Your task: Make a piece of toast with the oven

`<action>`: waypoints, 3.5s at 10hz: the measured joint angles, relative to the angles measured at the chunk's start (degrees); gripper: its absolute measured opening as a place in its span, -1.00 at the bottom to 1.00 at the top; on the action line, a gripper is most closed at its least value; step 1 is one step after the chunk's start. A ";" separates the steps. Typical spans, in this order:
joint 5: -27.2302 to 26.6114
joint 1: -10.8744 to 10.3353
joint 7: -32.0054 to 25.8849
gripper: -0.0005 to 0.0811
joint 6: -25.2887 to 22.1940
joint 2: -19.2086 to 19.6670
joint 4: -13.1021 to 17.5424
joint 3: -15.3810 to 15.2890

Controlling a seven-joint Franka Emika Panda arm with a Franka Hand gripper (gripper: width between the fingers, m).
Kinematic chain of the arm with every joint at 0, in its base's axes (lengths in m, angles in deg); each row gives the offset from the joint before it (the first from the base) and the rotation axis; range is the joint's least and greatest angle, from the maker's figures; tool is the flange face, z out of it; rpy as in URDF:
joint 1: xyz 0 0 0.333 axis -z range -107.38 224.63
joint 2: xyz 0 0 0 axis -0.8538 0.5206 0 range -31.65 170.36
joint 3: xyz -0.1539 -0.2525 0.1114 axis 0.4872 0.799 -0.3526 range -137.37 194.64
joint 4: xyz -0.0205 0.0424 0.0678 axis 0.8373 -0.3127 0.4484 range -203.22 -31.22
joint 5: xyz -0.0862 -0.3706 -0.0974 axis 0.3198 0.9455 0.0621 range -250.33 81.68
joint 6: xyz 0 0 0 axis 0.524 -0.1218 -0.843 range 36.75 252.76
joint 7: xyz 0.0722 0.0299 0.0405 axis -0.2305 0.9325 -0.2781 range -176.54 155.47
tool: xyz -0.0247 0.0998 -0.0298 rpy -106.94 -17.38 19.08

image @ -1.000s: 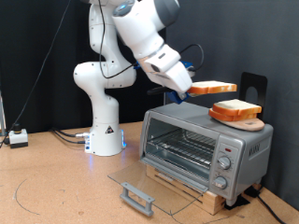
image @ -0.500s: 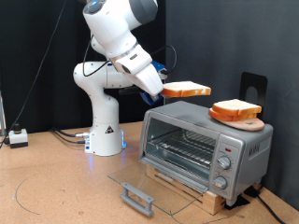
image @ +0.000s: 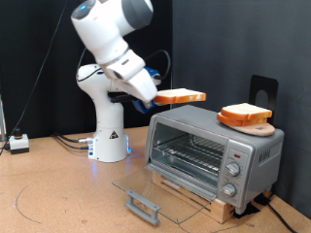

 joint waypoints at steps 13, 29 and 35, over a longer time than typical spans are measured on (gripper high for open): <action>5.62 4.00 -10.92 0.02 5.51 6.65 -2.09 5.14; 6.01 0.36 -13.43 0.02 29.68 13.09 -11.07 -4.67; 4.10 -0.55 -13.39 0.02 29.92 12.27 -12.08 -6.17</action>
